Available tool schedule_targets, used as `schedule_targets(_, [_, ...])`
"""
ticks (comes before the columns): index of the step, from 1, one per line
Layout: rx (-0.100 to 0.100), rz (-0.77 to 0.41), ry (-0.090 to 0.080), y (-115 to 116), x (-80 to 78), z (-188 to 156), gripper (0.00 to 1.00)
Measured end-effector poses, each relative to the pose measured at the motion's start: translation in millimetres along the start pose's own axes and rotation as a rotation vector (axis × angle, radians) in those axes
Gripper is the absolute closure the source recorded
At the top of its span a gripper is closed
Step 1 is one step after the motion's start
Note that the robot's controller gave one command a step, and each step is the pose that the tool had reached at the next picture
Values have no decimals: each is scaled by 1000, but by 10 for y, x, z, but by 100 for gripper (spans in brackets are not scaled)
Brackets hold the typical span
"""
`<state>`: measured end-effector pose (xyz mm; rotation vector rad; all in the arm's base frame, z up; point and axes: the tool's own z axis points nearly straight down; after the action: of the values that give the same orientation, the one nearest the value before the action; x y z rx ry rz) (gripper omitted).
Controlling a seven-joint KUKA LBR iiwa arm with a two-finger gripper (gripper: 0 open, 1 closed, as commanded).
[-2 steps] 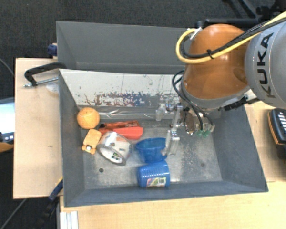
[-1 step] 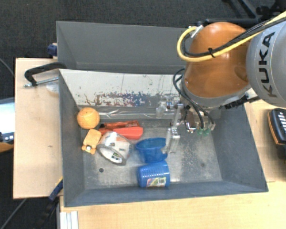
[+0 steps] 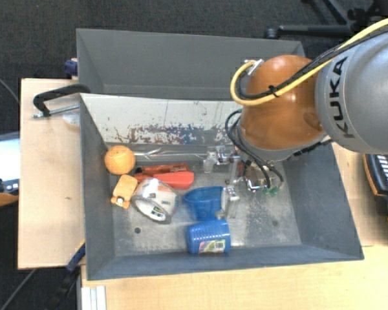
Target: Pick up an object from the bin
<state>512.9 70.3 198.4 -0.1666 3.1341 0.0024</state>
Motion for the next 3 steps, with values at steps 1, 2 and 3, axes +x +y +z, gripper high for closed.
schedule_targets(1, [0, -339, 0, 14, -9, 312, 0])
schedule_targets(2, [0, -373, -2, -290, -159, 564, 0])
schedule_targets(3, [0, -351, -22, -158, -241, 1140, 0])
